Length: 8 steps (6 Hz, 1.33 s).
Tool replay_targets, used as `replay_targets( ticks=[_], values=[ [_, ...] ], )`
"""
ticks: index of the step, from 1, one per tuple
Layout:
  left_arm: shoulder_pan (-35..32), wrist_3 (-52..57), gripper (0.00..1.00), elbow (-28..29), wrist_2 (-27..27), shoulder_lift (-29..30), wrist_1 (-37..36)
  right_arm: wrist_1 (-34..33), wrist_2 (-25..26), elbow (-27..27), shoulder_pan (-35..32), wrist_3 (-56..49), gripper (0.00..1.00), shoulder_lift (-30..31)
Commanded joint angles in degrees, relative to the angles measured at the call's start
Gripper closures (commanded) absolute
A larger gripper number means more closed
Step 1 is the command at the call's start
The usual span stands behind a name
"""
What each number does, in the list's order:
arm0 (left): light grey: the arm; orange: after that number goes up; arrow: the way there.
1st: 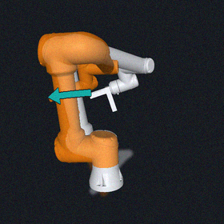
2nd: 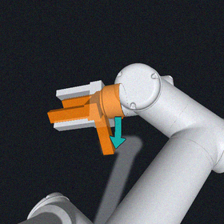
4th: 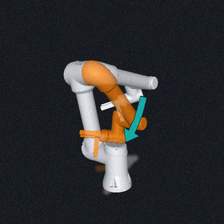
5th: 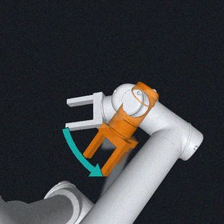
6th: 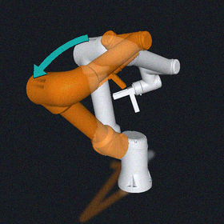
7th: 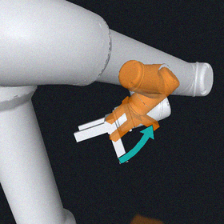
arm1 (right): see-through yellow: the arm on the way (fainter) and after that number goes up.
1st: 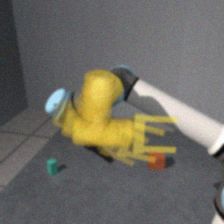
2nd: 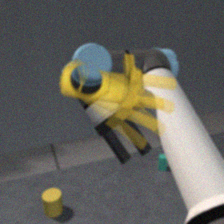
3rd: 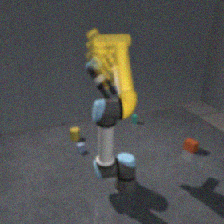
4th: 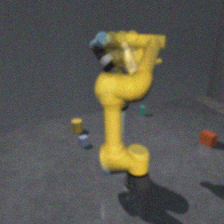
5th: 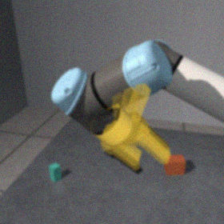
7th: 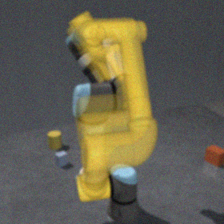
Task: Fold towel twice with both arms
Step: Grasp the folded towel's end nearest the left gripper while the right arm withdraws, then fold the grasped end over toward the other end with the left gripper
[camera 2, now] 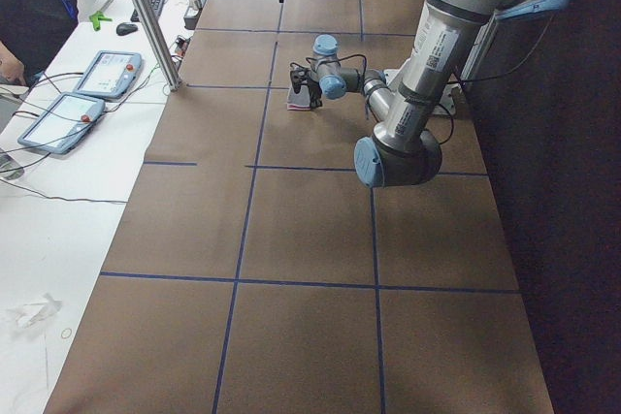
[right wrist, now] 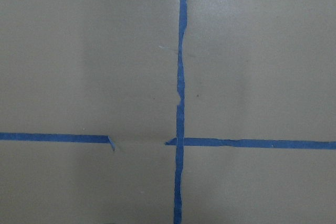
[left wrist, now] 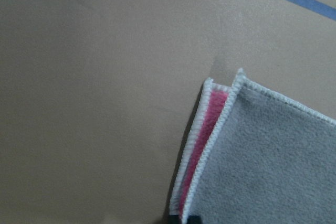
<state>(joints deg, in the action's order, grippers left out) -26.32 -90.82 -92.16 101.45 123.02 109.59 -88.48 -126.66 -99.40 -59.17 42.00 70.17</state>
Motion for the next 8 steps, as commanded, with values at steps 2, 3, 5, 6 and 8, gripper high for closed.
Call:
replay_targets(
  ticks=[2,3,5,6,8],
  values=[
    [-0.49,-2.06,1.00,2.75,-0.11,10.61,-8.83,0.06,-0.17,-0.27,-0.07,-0.25,0.00,0.84],
    [-0.48,-4.25,1.00,9.22,-0.20,17.02,-8.87,0.23,-0.43,-0.18,-0.07,-0.34,0.00,1.63],
    [0.21,-4.98,1.00,22.15,-0.29,28.11,-8.43,0.67,-0.52,-0.09,0.02,-0.34,0.00,2.68],
    [1.26,-4.63,1.00,23.68,-0.29,29.72,-8.25,0.76,-0.52,-0.01,0.02,-0.43,0.00,3.12],
    [3.54,-4.28,1.00,23.70,-2.47,30.52,-7.82,0.76,-0.43,0.00,0.02,-0.34,0.00,3.30]
  ],
)
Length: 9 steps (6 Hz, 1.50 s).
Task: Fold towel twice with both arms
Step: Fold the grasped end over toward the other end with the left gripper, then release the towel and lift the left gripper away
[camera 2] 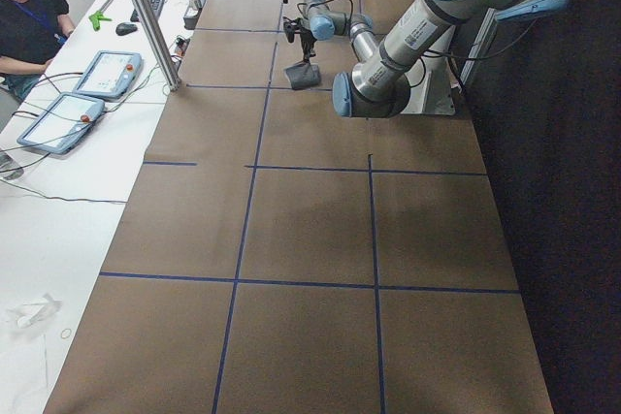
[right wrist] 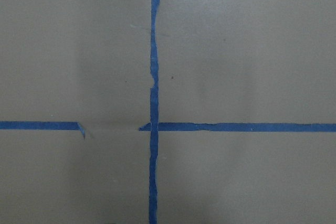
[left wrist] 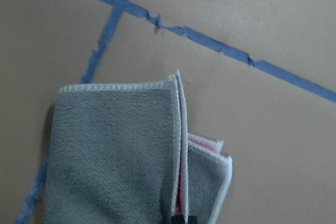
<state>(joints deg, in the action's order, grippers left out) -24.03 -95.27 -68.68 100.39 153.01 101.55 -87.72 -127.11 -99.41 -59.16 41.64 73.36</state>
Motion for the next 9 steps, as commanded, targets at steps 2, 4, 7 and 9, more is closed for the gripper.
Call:
replay_targets(
  ticks=[2,4,7,9],
  values=[
    [2.66,1.83,0.93,0.30,-2.48,0.62,2.15,0.01,0.20,0.01,0.01,0.02,0.00,0.12],
    [2.15,6.04,0.00,0.21,-2.04,1.49,2.16,0.01,0.02,0.01,0.01,0.02,0.00,0.03],
    [-9.77,27.59,0.00,-1.62,14.09,0.19,-12.46,-0.87,-0.85,0.01,-2.61,-5.30,0.00,-0.06],
    [-20.30,50.68,0.00,-14.84,20.42,-16.51,-16.38,-6.02,-3.39,-0.34,-10.84,-20.46,0.00,2.91]
  ],
)
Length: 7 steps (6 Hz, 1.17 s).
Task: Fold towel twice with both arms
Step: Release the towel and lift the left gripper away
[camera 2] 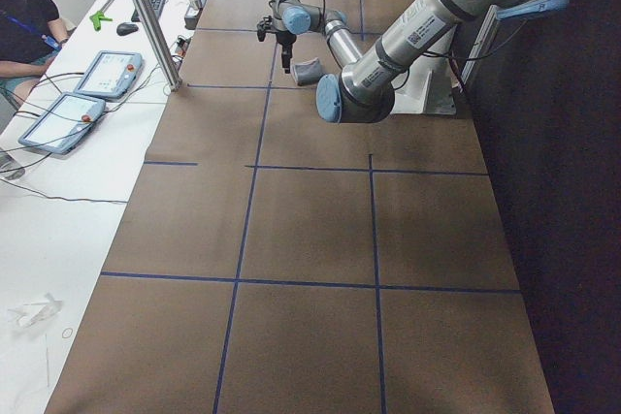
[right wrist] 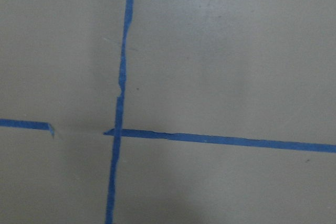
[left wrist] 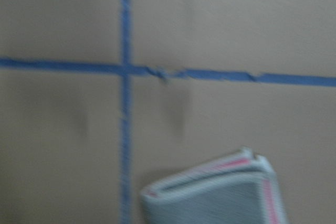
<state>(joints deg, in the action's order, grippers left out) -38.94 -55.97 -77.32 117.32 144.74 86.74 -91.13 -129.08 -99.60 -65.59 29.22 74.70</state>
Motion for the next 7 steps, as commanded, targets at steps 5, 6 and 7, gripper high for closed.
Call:
replay_targets(
  ticks=[5,6,7],
  values=[
    [-35.79,58.01,0.00,-17.60,17.57,-40.62,-1.57,-8.01,-1.08,-9.02,-19.57,-35.03,0.00,25.19],
    [-41.34,63.48,0.00,-17.69,18.02,-45.90,-1.49,-8.09,-1.17,-9.03,-19.66,-34.93,0.00,26.45],
    [-44.87,66.23,0.00,-17.61,18.38,-50.65,-1.49,-8.09,-1.17,-8.77,-19.66,-34.93,0.00,26.72]
  ],
)
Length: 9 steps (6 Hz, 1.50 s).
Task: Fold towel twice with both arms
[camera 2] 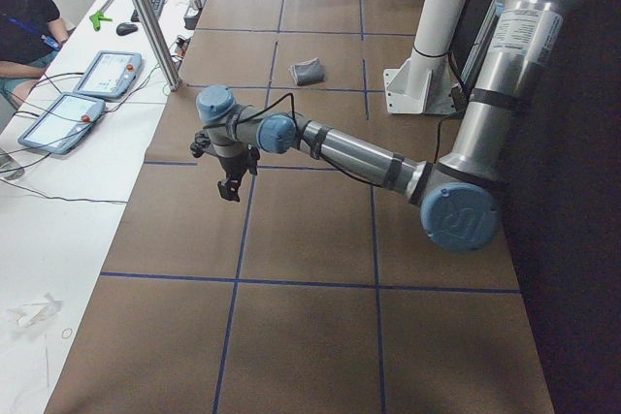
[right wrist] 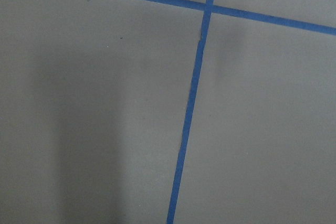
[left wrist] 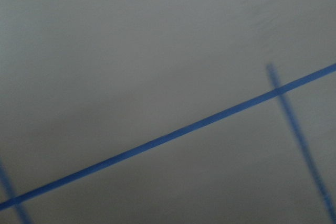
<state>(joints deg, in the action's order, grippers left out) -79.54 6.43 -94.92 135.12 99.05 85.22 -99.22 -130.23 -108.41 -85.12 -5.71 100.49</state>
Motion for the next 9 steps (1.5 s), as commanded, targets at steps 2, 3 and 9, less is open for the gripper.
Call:
replay_targets(
  ticks=[2,3,9],
  values=[
    [-5.63,4.12,0.00,0.09,0.50,-12.46,1.78,-0.01,-0.03,0.04,-0.13,-0.01,0.00,1.03],
    [-5.63,4.12,0.00,0.00,0.23,-13.53,1.88,-0.01,-0.03,-0.05,-0.13,0.08,0.00,1.03],
    [-5.72,3.85,0.00,-1.84,0.06,-13.97,1.96,-0.01,-0.29,-0.22,-0.13,0.08,0.00,1.29]
  ],
)
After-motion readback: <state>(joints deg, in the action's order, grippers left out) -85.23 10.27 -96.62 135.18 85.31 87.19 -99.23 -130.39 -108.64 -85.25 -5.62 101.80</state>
